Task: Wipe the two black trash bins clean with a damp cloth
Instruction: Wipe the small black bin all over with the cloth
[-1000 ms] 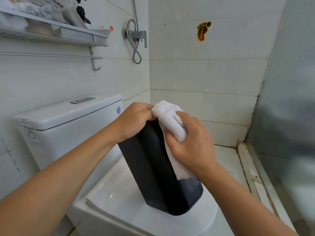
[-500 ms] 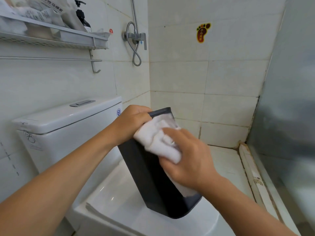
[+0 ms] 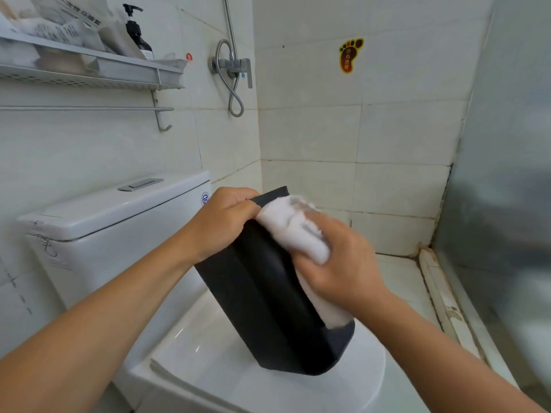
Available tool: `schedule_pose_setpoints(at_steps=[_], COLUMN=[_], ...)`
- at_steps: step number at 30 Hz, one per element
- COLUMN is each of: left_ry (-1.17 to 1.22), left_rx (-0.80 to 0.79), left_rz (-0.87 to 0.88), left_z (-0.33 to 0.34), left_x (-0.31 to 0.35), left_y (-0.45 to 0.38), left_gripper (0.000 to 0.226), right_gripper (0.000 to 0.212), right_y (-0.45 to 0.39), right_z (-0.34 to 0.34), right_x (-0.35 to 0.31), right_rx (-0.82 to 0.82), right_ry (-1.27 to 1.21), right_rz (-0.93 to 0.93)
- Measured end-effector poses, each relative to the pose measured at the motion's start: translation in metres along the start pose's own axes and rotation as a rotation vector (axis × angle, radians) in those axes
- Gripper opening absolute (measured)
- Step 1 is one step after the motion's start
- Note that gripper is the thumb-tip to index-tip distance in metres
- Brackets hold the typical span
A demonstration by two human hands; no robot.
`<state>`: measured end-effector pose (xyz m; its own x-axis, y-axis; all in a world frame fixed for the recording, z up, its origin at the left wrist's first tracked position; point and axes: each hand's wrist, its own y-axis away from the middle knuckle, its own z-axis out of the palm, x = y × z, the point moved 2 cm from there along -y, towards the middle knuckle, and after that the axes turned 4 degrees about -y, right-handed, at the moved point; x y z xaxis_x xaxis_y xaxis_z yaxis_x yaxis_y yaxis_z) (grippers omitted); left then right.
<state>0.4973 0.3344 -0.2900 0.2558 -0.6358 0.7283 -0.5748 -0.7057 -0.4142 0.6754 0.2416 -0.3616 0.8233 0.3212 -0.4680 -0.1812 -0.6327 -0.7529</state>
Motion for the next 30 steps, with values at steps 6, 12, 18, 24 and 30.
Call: schedule_pose_setpoints(at_steps=[6,12,18,24,30], left_ry=[-0.045,-0.095,-0.202,-0.225,-0.244], left_rx=[-0.015,-0.038,-0.023,-0.033,0.019], left_rz=[-0.003,0.028,0.054,0.055,0.014], left_z=[-0.002,-0.001,-0.002,-0.005,-0.007], left_x=[-0.004,-0.008,-0.011,-0.013,-0.012], left_y=[-0.002,0.002,0.0,0.004,0.001], left_gripper=[0.036,0.027,0.022,0.02,0.005], right_gripper=[0.044,0.017,0.025,0.036,0.024], right_y=[0.017,0.003,0.021,0.011,0.012], right_z=[-0.003,-0.003,-0.002,0.0,0.003], right_x=[-0.009,0.01,0.004,0.002,0.002], right_rx=[-0.001,0.004,0.064,0.013,0.034], right_ry=[0.016,-0.041,-0.06,-0.036,-0.031], right_rz=[0.009,0.259,0.232,0.102,0.197])
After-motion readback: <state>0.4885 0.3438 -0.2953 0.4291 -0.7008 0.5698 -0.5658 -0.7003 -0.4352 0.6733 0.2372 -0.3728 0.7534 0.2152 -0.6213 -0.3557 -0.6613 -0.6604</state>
